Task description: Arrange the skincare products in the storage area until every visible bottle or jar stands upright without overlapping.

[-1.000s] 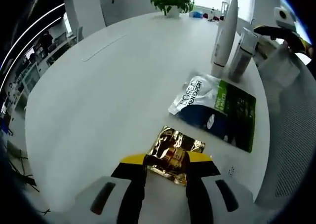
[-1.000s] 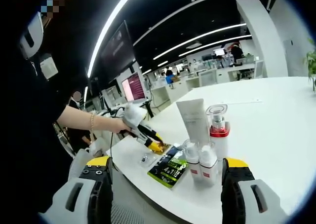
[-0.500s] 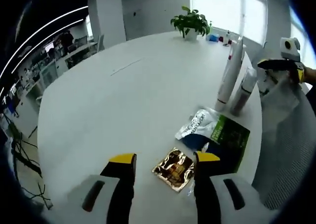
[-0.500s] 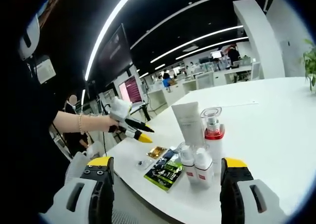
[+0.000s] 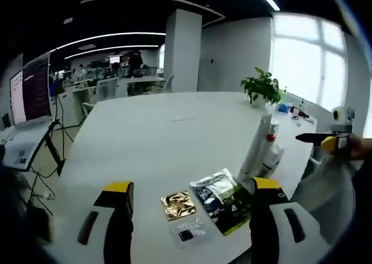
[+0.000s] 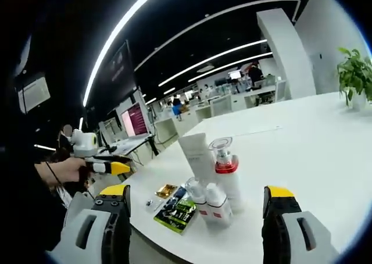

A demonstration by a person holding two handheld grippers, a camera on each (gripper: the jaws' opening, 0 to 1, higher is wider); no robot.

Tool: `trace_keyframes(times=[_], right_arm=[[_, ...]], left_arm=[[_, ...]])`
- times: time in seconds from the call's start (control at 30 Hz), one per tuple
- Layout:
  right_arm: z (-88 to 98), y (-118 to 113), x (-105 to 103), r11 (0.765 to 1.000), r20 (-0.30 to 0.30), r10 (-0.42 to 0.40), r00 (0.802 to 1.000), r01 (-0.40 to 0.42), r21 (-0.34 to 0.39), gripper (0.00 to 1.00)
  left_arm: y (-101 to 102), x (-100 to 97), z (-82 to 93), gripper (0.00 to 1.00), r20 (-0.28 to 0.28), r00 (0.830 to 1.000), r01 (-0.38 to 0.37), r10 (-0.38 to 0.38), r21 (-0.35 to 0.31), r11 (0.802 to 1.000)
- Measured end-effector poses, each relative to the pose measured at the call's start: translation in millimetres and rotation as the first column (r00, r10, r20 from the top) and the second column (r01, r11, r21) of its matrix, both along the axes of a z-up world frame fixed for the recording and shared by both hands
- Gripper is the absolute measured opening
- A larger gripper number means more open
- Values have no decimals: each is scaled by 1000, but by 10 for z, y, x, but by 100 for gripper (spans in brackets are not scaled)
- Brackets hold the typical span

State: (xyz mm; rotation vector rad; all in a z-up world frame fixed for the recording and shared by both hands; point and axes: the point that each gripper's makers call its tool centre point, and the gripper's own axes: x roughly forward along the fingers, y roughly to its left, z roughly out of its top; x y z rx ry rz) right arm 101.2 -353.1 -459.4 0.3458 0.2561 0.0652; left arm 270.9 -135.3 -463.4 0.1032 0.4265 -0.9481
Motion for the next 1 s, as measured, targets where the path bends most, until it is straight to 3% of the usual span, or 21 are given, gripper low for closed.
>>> trace_keyframes(times=[0.17,0.33,0.43,0.67,1.0], right_arm=[[-38,-11,1,1000,-19,-11,1000,10,-18,99],[-78,-106,-13,997,-30,-55,998,54,-46,99],[-79,-169,-27,995,-30,-91,995,90,-38,99],[-39,-91,-34,996,-18,-76,997,75,-55,99],[-25,-78,-37,996,-16,-67,998,66,-55,99]], left_arm=[[113,-187,107,97,78,996,-34,36,-30,999],[66,-375,201,99,129,990,-36,48,-98,995],[69,-379,142,99,165,986,-17,24,-42,999],[83,-361,84,99,121,992,-28,35,-61,998],[96,-362,39,99,109,994,-18,24,-55,998]])
